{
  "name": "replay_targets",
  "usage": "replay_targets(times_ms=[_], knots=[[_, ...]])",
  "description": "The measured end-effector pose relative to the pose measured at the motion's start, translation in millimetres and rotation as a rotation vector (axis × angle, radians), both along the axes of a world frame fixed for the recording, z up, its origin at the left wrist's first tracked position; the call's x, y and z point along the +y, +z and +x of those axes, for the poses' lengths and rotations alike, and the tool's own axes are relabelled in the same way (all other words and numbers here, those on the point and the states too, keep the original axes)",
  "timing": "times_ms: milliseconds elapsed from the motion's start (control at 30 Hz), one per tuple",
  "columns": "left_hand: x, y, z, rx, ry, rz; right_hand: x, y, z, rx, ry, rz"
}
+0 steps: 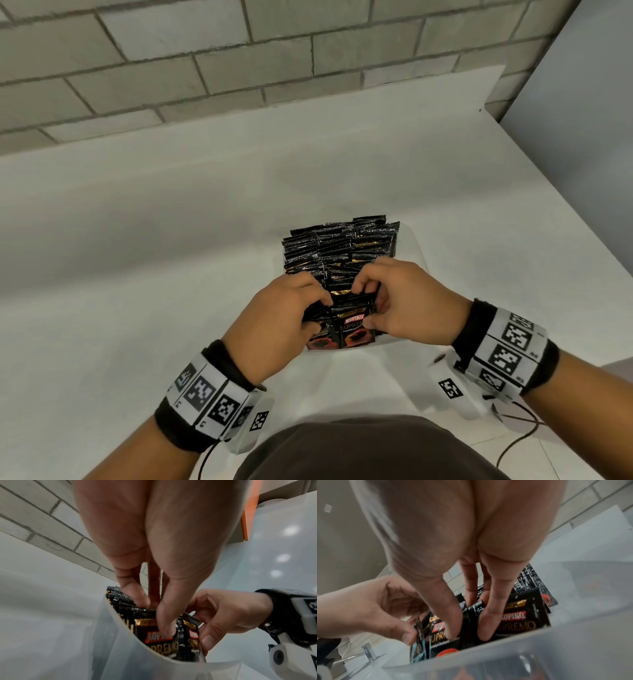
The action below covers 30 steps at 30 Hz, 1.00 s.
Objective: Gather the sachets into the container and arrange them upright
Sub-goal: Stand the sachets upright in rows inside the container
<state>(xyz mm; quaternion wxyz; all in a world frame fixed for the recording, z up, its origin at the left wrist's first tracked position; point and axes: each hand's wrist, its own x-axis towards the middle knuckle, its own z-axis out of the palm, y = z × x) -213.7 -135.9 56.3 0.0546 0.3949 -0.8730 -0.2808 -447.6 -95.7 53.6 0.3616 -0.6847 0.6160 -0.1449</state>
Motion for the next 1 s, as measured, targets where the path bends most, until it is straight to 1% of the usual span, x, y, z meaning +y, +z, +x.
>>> replay_targets(times_ms=[67,200,400,500,600,700,800,1000], knots=[[-0.2,1.3,0.1,0.010,0.013,0.006,1.1,-1.8,0.0,-0.033,-0.007,0.013],[-0.5,0.0,1.0,0.049,-0.017,0.021,2.1,-2.4,1.2,-0.031,0.007,0.012],[2.6,-1.0,-1.9,0.017,-0.072,-0.051,2.9,1.4,-7.7,-0.039,-0.030,0.032],[4.5,0.5,-4.7,0.018,-0.094,-0.037,5.5,-3.1,-4.3,-0.050,-0.050,0.004],[3.2,5.1,-6.3,0.069,-0.045,0.027,3.3,-5.5,-1.1,-0.042,-0.059,-0.029],[0.8,6.1,-6.0,0.074,-0.001,0.031,1.0,-5.4,-1.5,-0.028,-0.051,-0.021],[0.8,5.4,-1.3,0.076,0.000,0.021,0.6,-0.3,-6.0,-0.067,-0.023,0.019],[4.2,1.6,4.3,0.151,0.082,0.040,1.9,1.8,-17.8,-0.041,0.040,0.059]])
